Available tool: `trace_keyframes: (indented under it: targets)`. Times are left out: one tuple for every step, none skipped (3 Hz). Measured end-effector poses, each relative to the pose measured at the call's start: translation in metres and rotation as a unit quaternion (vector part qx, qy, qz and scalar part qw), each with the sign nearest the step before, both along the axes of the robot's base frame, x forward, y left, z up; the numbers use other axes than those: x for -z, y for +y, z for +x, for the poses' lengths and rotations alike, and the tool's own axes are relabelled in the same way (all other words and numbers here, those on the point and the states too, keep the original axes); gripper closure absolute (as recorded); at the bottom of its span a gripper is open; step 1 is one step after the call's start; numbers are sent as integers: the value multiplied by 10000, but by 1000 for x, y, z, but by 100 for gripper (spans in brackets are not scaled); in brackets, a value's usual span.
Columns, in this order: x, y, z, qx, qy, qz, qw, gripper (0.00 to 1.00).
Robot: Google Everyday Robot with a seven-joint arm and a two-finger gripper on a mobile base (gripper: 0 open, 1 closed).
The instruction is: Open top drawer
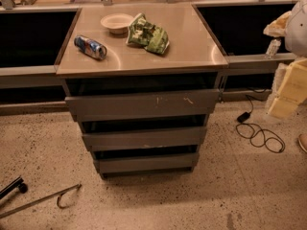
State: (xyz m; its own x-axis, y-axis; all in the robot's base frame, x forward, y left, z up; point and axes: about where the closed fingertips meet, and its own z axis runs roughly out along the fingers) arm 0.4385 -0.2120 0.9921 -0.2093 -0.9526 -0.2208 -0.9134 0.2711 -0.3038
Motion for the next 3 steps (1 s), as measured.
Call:
trace_keyframes:
  targets:
    - [4,2,2,-53,-40,-19,10000,0]
    - [31,8,13,-296,-49,170,9994,0]
    - [66,28,25,-802,-59,571,9951,0]
